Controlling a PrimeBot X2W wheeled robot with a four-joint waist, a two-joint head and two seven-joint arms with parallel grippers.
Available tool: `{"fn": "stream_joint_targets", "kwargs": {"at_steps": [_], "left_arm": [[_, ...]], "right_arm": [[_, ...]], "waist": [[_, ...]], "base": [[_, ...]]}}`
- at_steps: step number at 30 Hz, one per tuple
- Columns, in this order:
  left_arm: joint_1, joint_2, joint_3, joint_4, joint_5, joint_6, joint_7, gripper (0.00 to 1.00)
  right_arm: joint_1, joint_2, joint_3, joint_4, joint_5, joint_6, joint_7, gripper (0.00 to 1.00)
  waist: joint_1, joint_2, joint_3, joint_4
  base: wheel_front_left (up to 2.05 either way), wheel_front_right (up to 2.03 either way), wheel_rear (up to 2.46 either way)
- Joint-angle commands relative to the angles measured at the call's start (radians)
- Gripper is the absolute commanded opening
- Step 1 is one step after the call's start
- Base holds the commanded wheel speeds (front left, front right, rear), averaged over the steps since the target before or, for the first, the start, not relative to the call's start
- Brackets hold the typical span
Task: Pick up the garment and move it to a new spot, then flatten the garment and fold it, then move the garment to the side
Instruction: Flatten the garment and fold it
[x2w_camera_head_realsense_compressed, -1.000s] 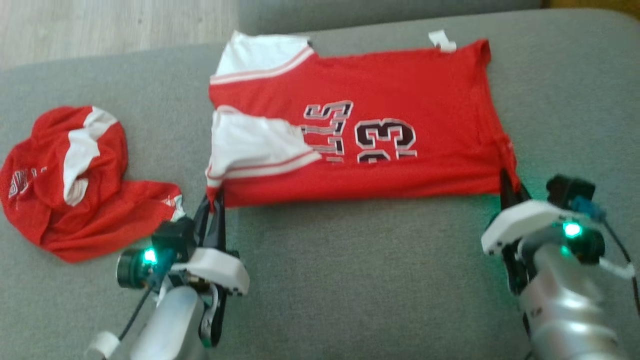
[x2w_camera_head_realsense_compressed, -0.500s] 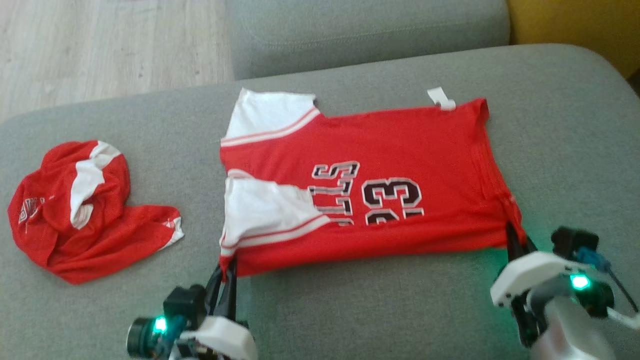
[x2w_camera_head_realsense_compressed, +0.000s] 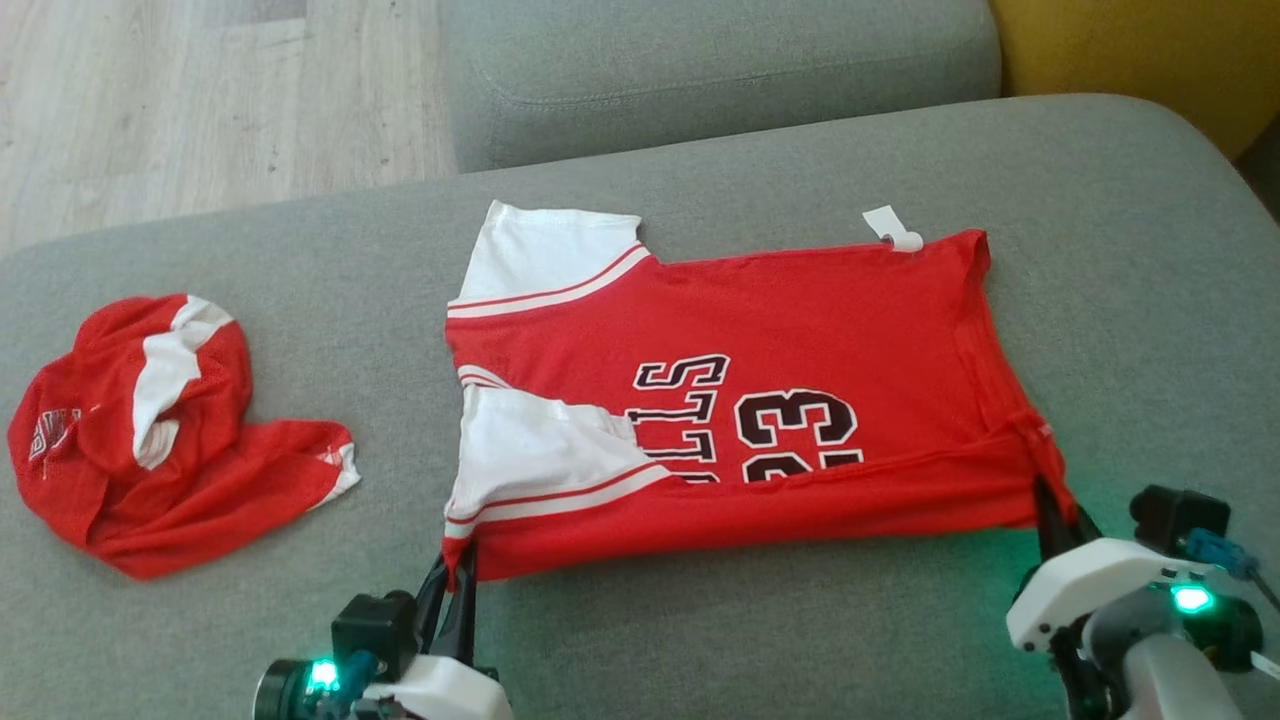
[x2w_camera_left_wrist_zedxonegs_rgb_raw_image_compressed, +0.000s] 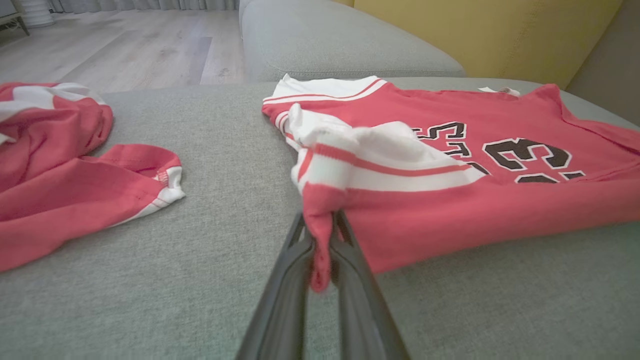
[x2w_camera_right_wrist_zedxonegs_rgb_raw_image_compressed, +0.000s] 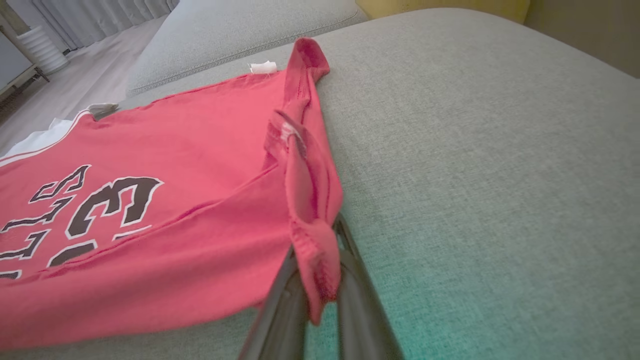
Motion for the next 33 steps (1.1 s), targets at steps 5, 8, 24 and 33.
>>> {"fn": "stream_joint_targets", "kwargs": {"at_steps": [5, 8, 24, 33], "left_arm": [[-0.033, 0.021, 0.037, -0.024, 0.003, 0.027, -0.005, 1.0], [-0.045, 0.02, 0.045, -0.029, 0.003, 0.036, -0.018, 1.0], [-0.424, 0.129, 0.073, -0.126, 0.047, -0.053, 0.001, 1.0], [-0.829, 0.255, 0.02, 0.14, 0.003, -0.25, 0.282, 1.0]], "right_arm": [[0.007, -0.005, -0.001, -0.127, 0.023, -0.001, 0.008, 1.0], [0.01, -0.005, -0.02, -0.173, 0.021, -0.001, 0.002, 1.0], [-0.156, -0.005, -0.026, -0.361, 0.028, -0.001, -0.056, 1.0], [-0.321, -0.005, 0.016, -0.352, 0.03, -0.001, -0.06, 1.0]], "waist": [[0.0001, -0.0001, 0.014, -0.003], [0.0001, -0.0001, 0.022, -0.007], [0.0001, -0.0001, 0.211, -0.08], [0.0001, -0.0001, 0.356, -0.141]], "base": [[0.0, 0.0, 0.0], [0.0, 0.0, 0.0], [0.0, 0.0, 0.0], [0.0, 0.0, 0.0]]}}
